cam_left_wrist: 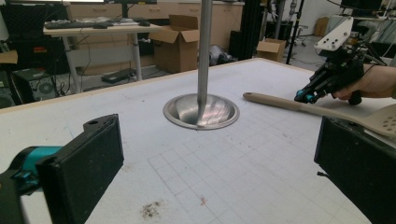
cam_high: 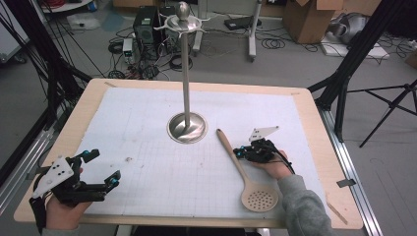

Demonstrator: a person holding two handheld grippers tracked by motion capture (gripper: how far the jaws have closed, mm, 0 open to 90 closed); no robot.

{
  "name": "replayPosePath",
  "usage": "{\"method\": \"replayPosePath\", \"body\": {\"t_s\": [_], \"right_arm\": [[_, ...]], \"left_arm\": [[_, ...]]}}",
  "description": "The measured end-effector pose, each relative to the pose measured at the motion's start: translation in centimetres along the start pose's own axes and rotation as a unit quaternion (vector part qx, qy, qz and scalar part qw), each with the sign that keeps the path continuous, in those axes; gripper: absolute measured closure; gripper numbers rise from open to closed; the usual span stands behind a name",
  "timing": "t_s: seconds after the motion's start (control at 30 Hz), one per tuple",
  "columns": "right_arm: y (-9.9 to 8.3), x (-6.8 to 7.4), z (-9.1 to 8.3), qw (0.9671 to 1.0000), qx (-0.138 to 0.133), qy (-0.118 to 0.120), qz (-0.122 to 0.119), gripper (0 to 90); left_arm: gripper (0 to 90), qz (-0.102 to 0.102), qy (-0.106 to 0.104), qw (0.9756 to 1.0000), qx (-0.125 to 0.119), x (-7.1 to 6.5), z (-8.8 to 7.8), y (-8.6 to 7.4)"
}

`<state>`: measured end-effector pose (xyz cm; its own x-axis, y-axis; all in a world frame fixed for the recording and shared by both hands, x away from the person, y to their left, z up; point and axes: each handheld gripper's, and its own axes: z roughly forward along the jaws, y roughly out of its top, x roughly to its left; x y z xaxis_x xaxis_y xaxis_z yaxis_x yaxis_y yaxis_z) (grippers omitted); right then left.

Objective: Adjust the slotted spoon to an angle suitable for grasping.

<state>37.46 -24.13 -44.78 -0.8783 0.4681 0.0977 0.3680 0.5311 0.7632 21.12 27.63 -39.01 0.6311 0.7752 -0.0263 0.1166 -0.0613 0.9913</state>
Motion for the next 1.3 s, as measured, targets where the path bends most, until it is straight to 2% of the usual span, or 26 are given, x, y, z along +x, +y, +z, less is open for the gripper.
{"method": "replayPosePath", "body": {"t_s": [0.13, 0.3, 0.47, 0.6, 0.7, 0.83, 0.93, 1.07, 1.2, 1.3], "right_arm": [[0.5, 0.5, 0.2, 0.9997, 0.004, 0.006, -0.022, 90.0], [1.2, 0.6, -1.8, 0.9994, -0.031, 0.010, -0.010, 90.0], [1.4, 2.9, -3.5, 0.9996, -0.003, 0.005, -0.027, 90.0], [1.1, 4.8, -4.2, 1.0000, -0.009, 0.002, 0.003, 90.0], [1.2, 6.1, -4.4, 0.9999, -0.005, -0.012, 0.007, 90.0], [2.1, 6.9, -4.3, 0.9989, -0.010, -0.032, 0.032, 90.0], [3.1, 6.8, -3.8, 0.9970, -0.017, -0.059, 0.046, 90.0], [3.8, 6.2, -2.6, 0.9946, -0.013, -0.079, 0.065, 90.0], [3.7, 5.2, -1.5, 0.9918, -0.001, -0.099, 0.081, 90.0], [3.6, 4.6, -0.9, 0.9909, 0.012, -0.107, 0.081, 90.0]], "left_arm": [[1.8, 0.000, 0.001, 1.0000, 0.003, 0.0, -0.1, -0.1], [1.8, 0.000, 0.000, 1.0000, 0.000, 0.0, 0.0, 0.0], [1.7, 0.001, -0.003, 1.0000, 0.001, 0.0, 0.3, 0.1], [1.7, 0.003, -0.008, 1.0000, -0.001, -0.2, 0.6, 0.2], [1.7, 0.003, -0.011, 0.9999, 0.000, -0.2, 0.9, 0.3], [1.7, 0.003, -0.014, 0.9999, 0.000, -0.2, 1.2, 0.3], [1.7, 0.002, -0.015, 0.9999, -0.003, -0.1, 1.3, 0.3], [1.7, 0.000, -0.016, 0.9999, -0.004, 0.2, 1.3, 0.3], [1.7, 0.000, -0.017, 0.9998, -0.006, 0.2, 1.3, 0.3], [1.7, 0.000, -0.017, 0.9998, -0.006, 0.2, 1.3, 0.3]]}}
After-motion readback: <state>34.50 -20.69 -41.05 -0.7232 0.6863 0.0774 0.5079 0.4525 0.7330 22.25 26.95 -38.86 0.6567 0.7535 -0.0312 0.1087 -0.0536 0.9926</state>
